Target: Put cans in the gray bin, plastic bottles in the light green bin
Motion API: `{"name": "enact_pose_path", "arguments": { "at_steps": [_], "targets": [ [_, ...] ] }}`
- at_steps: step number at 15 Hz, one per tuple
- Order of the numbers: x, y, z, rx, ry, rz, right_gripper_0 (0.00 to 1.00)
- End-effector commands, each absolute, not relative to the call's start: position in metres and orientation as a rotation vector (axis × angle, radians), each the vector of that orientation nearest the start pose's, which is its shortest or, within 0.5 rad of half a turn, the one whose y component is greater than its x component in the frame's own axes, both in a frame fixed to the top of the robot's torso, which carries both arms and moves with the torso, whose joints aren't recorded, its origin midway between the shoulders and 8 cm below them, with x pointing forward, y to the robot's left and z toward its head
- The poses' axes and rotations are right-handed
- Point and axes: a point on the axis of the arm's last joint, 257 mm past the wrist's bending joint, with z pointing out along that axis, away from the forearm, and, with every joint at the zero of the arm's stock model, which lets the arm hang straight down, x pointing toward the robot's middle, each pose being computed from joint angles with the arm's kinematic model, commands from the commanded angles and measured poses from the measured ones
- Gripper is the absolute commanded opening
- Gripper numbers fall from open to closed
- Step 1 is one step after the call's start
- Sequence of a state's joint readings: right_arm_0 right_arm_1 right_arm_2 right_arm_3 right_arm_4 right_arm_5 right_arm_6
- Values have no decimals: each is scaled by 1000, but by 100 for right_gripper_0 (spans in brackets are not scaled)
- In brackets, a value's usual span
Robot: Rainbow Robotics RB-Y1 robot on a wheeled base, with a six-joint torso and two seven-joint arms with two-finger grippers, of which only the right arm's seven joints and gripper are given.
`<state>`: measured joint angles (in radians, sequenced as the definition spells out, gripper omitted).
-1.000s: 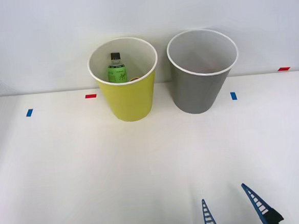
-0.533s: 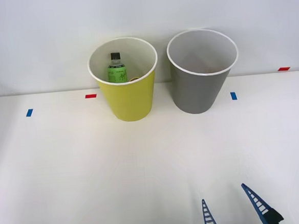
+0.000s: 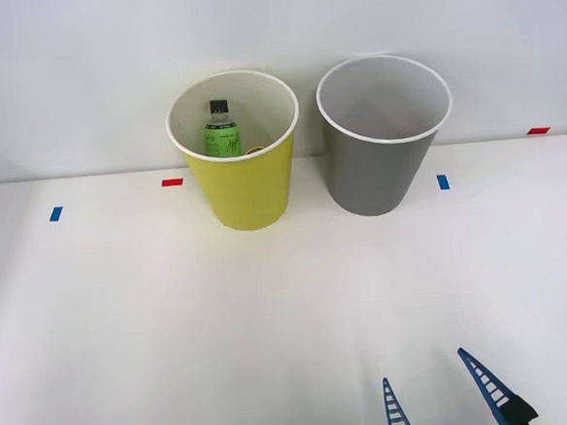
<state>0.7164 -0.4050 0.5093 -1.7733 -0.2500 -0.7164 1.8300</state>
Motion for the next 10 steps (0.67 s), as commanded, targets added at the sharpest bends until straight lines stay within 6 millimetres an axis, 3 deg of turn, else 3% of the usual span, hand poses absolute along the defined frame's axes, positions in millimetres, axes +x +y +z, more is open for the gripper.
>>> {"name": "enact_pose_path", "arguments": {
  "at_steps": [1, 10],
  "targets": [
    [265, -162, -279, -247, 1455, 134, 100],
    [265, -162, -279, -247, 1455, 134, 100]
  ]
}}
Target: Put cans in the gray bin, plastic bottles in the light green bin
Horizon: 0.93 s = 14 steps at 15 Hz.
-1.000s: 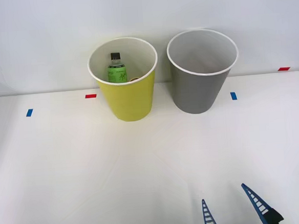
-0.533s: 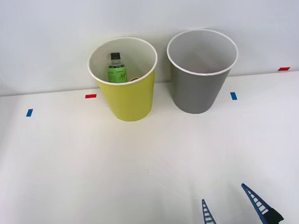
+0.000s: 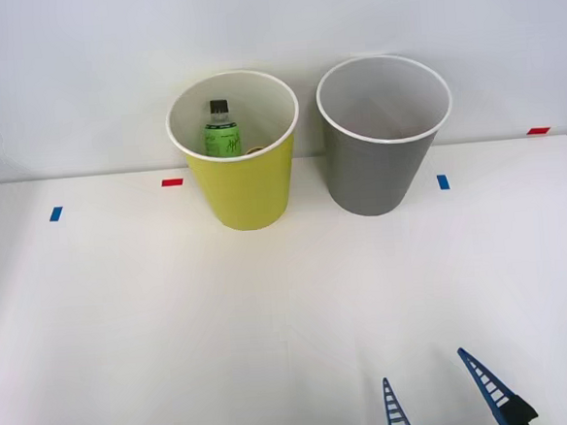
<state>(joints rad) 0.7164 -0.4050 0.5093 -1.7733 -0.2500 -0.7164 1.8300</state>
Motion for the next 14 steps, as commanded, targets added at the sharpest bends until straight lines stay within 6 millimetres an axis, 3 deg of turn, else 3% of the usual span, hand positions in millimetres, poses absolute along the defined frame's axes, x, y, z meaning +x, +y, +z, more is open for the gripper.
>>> {"name": "enact_pose_path", "arguments": {
  "at_steps": [1, 14],
  "targets": [
    [265, -162, -279, -247, 1455, 134, 100],
    [265, -162, -279, -247, 1455, 134, 100]
  ]
}}
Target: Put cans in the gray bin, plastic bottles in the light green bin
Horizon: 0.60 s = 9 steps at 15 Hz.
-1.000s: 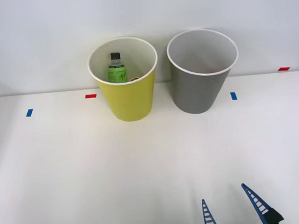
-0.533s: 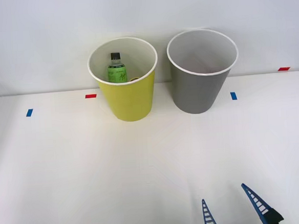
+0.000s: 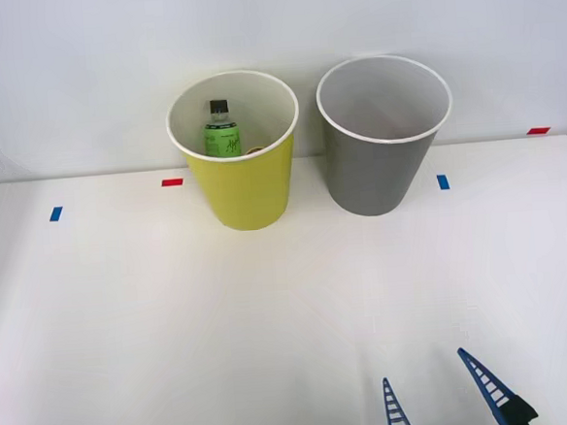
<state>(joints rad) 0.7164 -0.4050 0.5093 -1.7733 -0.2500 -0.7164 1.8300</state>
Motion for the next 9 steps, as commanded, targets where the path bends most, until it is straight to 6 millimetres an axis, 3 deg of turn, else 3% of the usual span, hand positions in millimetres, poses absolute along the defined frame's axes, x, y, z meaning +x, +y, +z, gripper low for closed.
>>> {"name": "enact_pose_path", "arguments": {
  "at_steps": [1, 9],
  "targets": [
    [265, -162, -279, -247, 1455, 134, 100],
    [265, -162, -279, -247, 1455, 134, 100]
  ]
}}
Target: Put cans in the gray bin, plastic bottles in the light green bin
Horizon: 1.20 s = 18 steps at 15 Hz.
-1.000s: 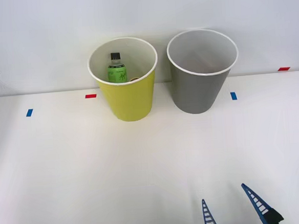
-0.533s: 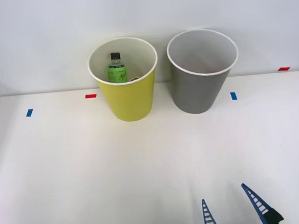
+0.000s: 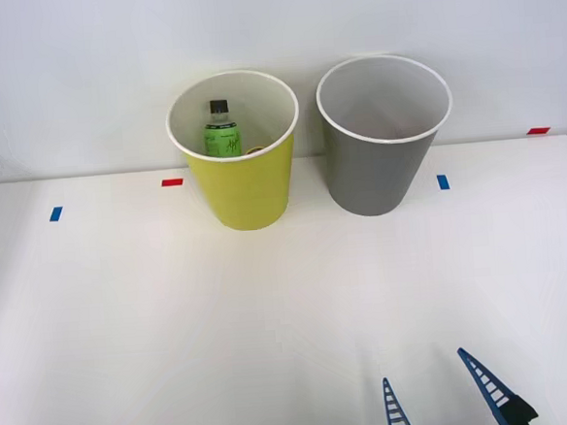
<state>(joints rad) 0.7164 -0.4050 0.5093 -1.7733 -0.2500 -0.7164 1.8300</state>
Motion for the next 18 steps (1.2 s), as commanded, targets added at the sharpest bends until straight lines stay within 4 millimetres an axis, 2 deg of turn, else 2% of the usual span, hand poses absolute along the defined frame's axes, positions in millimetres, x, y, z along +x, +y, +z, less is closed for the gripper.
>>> {"name": "enact_pose_path", "arguments": {
  "at_steps": [1, 18],
  "targets": [
    [265, -162, -279, -247, 1455, 134, 100],
    [265, -162, -279, -247, 1455, 134, 100]
  ]
}}
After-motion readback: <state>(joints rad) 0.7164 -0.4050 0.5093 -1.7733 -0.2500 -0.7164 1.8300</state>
